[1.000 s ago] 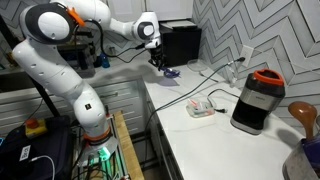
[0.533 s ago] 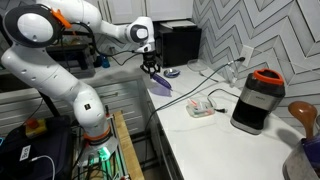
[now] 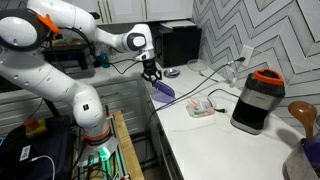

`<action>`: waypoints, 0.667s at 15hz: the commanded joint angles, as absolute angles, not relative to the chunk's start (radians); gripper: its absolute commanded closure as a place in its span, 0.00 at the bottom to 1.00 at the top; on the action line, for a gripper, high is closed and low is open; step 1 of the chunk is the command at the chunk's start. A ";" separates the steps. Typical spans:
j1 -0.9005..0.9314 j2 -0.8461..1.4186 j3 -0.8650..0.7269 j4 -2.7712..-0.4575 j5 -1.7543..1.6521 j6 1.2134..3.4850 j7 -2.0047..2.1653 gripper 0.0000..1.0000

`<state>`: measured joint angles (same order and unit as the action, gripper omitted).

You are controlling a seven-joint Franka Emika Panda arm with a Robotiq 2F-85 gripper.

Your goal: Put the dark blue lid on the right side of the counter

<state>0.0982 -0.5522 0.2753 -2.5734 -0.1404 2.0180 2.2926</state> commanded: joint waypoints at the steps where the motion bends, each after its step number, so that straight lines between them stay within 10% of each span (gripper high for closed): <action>1: 0.076 -0.582 0.254 -2.603 -0.199 2.090 2.197 0.99; 10: 0.066 -0.559 0.266 -2.580 -0.176 2.070 2.198 0.95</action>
<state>0.0757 -0.5580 0.2576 -2.5819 -0.1818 2.0716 2.2034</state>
